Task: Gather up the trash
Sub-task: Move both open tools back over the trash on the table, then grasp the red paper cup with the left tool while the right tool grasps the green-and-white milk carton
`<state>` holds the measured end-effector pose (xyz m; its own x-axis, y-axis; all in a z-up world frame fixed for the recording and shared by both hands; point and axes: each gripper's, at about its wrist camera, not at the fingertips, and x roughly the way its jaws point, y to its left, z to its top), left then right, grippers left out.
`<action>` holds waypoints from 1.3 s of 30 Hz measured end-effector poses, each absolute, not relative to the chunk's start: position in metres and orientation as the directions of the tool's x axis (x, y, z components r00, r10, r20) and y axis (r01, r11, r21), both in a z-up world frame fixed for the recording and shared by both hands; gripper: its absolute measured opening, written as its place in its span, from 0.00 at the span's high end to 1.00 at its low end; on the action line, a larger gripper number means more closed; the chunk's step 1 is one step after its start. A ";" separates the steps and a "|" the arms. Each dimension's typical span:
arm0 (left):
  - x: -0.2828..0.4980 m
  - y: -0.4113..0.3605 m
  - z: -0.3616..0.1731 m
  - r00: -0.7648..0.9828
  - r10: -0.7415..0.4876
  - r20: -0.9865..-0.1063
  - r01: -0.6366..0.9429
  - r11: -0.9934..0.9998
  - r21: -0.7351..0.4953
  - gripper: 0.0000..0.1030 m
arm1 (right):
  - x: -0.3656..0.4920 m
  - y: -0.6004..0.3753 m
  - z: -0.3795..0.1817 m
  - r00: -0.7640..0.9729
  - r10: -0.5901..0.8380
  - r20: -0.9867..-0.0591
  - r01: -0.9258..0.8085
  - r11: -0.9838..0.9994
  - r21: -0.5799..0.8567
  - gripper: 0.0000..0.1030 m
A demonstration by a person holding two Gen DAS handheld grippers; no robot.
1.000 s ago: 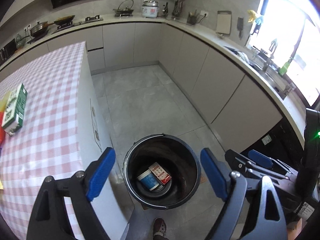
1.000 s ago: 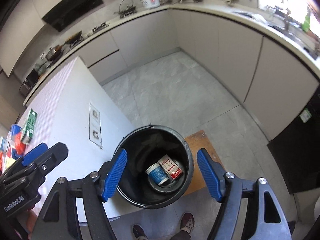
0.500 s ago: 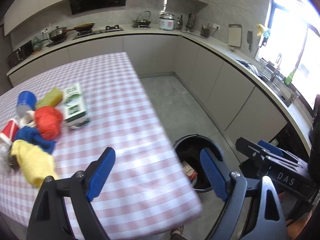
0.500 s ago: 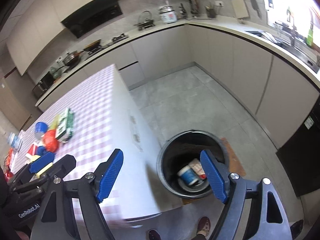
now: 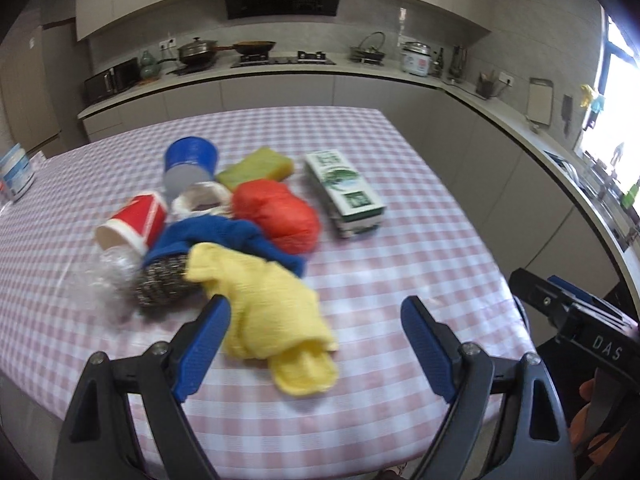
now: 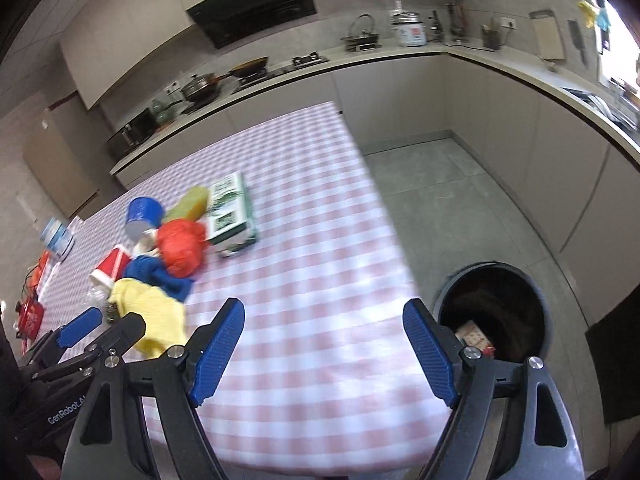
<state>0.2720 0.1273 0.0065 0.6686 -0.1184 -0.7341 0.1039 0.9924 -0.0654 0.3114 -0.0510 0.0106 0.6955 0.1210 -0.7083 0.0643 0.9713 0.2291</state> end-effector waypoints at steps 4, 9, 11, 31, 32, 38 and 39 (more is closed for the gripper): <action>0.279 0.154 0.004 0.670 -0.080 -0.738 0.057 0.997 -0.057 0.15 | 0.323 -0.025 0.012 0.690 0.150 -0.708 0.027 0.972 0.232 0.18; 0.287 0.176 0.003 0.687 -0.020 -0.727 -0.020 0.999 -0.047 0.15 | 0.341 -0.001 0.015 0.686 0.186 -0.704 -0.053 0.977 0.207 0.17; 0.289 0.184 0.002 0.682 0.000 -0.732 -0.056 0.997 -0.052 0.15 | 0.349 0.006 0.015 0.683 0.199 -0.703 -0.082 0.977 0.197 0.17; 0.336 0.262 0.001 0.688 0.082 -0.721 -0.137 0.990 -0.019 0.15 | 0.414 0.052 0.013 0.684 0.211 -0.698 -0.096 0.975 0.200 0.14; 0.341 0.266 -0.001 0.687 0.081 -0.722 -0.134 0.991 -0.017 0.15 | 0.418 0.055 0.012 0.686 0.204 -0.699 -0.087 0.976 0.199 0.14; 0.372 0.281 -0.017 0.666 0.073 -0.742 -0.101 0.995 0.008 0.15 | 0.445 0.071 0.004 0.681 0.150 -0.717 -0.040 0.985 0.168 0.13; 0.376 0.281 -0.021 0.659 0.069 -0.749 -0.091 0.996 0.011 0.15 | 0.449 0.072 0.002 0.678 0.143 -0.721 -0.034 0.986 0.163 0.13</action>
<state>0.3765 0.2815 -0.0214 0.6594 0.0688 -0.7486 -0.0914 0.9957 0.0110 0.4486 0.0720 0.0022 0.6780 0.1426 -0.7211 -0.0344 0.9861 0.1627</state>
